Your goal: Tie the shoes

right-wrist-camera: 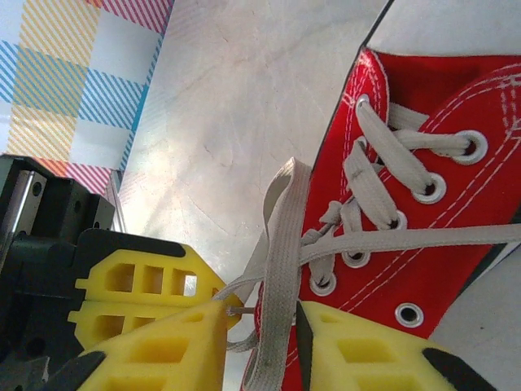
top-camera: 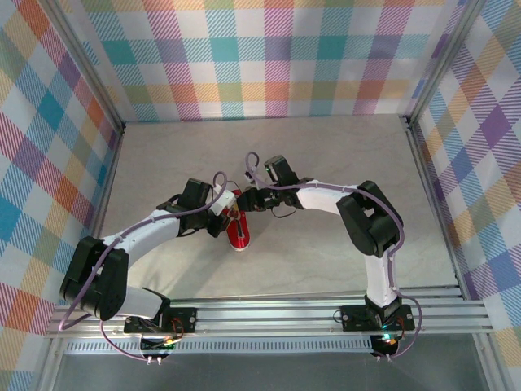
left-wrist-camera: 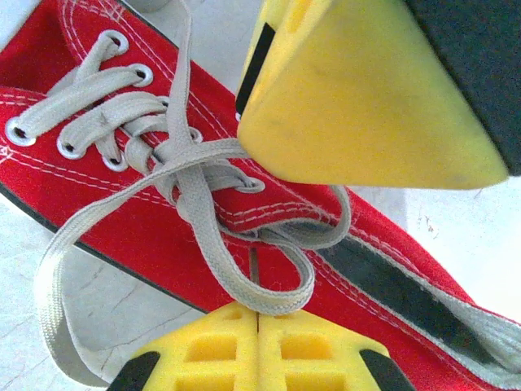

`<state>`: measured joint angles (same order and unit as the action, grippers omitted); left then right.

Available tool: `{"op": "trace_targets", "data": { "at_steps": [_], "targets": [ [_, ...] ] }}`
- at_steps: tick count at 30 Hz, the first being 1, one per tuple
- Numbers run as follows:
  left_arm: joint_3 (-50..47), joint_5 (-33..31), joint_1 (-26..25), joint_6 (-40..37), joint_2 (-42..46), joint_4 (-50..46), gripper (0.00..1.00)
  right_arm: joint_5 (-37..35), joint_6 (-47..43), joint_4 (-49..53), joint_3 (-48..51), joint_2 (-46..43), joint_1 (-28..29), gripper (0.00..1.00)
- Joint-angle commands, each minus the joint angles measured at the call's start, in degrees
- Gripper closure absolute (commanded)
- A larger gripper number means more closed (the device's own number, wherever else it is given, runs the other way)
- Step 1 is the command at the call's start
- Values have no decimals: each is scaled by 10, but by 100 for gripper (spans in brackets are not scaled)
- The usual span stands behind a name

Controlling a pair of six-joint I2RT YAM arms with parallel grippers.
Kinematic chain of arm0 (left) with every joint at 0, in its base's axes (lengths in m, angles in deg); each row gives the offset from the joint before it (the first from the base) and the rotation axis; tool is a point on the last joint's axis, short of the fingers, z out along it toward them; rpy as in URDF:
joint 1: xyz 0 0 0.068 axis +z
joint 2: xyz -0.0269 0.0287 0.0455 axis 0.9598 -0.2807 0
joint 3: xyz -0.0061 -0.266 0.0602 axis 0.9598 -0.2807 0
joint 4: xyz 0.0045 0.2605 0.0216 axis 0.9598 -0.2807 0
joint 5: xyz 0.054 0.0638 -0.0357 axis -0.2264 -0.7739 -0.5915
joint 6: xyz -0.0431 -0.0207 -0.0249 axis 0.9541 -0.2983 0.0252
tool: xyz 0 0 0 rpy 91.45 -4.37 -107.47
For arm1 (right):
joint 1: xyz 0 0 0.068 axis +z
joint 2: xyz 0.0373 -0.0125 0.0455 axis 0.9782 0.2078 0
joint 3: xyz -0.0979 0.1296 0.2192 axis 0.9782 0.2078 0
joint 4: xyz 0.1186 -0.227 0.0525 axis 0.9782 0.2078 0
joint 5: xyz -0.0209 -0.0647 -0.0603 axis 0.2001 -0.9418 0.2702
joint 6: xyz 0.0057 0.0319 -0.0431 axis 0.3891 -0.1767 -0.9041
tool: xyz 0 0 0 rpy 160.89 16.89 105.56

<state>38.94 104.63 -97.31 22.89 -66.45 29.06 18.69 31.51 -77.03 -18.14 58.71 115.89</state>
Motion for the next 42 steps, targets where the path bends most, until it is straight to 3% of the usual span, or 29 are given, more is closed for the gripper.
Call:
{"op": "trace_targets", "data": {
  "at_steps": [1,5,13,17,25,36,42],
  "targets": [
    [13,11,-7,-6,12,26,100,11,23,-17,4,-16,-8,68],
    [14,22,-7,-7,11,35,100,1,37,-3,3,-33,-11,70],
    [21,42,-7,-13,2,34,100,18,66,-20,7,-37,-11,90],
    [17,52,-7,-13,8,41,100,44,79,-42,13,-36,-11,93],
    [39,73,-8,-28,-6,12,100,68,95,-59,26,-17,-10,89],
    [43,64,-9,-39,-9,12,100,92,126,-97,24,13,-10,75],
    [51,63,-9,-40,-18,10,100,92,132,-104,20,20,-10,75]
  ]
}}
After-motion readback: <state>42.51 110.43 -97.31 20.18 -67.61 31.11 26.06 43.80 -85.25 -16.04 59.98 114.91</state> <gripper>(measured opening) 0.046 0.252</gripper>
